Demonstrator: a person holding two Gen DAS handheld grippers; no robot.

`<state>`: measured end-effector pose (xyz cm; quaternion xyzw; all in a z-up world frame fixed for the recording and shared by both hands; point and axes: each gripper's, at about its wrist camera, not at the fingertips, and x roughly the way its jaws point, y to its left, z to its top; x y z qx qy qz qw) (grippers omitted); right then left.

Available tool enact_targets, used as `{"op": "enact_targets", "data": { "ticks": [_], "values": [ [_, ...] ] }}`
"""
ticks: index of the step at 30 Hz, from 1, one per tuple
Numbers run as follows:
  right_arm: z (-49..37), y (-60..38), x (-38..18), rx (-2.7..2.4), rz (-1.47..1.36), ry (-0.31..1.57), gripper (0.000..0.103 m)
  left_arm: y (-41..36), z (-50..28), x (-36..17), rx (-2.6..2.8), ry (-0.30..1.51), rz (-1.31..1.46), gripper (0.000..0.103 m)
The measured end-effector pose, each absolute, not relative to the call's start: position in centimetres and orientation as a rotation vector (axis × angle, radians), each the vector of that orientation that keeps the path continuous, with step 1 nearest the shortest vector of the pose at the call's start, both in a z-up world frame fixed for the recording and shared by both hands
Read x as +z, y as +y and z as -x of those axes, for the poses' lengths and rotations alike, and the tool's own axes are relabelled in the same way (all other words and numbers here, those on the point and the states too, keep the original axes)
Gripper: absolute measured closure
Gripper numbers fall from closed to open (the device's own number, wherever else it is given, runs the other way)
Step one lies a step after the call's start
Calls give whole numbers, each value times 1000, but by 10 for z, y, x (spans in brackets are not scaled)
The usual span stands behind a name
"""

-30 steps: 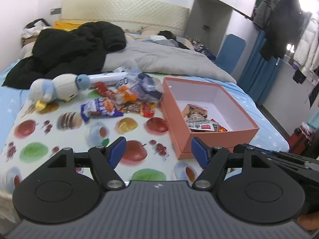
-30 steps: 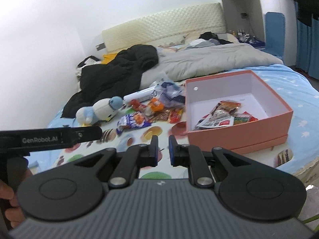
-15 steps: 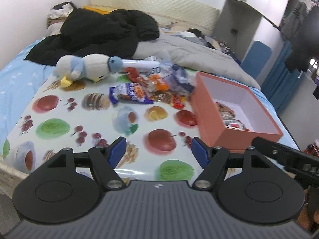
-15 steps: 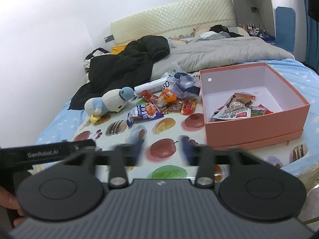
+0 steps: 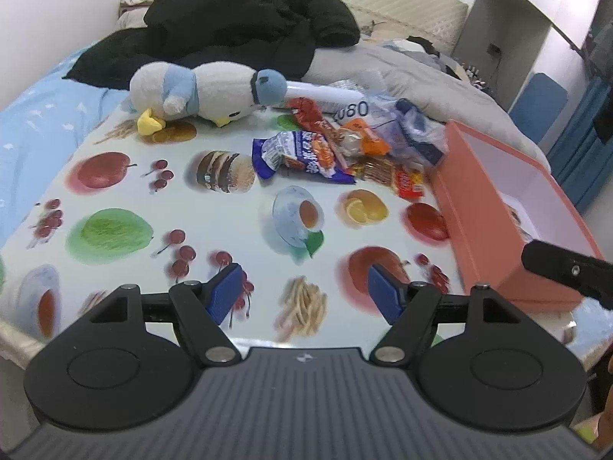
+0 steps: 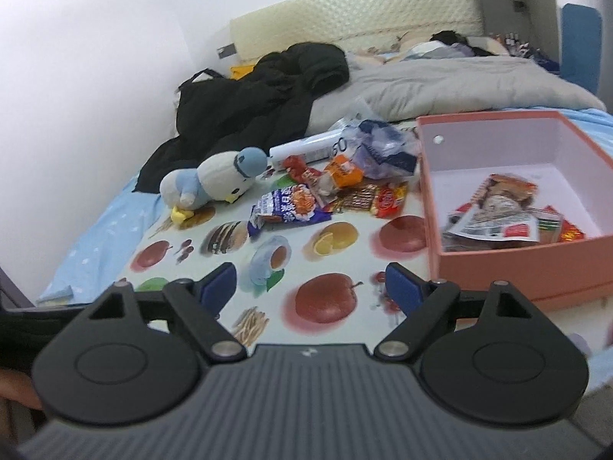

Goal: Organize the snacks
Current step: 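Withdraw both open tools from the box toward the snack pile, then grasp the blue snack bag with the left tool while the right tool grasps the orange-label pack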

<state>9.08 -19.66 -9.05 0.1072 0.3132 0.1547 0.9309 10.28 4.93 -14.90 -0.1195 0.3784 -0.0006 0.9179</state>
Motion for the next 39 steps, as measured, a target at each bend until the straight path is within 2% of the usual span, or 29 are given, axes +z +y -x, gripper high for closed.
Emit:
{"op": "enact_targets", "data": {
  "ticks": [5, 18, 29, 39],
  "values": [
    [-135, -178, -113, 342, -204, 680, 17, 65, -160, -179, 37, 784, 297, 20],
    [-313, -146, -166, 320, -234, 764, 18, 98, -336, -227, 39, 776, 320, 20],
    [-410, -122, -208, 271, -243, 832, 17, 94, -379, -245, 39, 832, 344, 21],
    [-434, -115, -226, 199, -263, 830, 15, 89, -396, -258, 28, 881, 302, 22]
  ]
}}
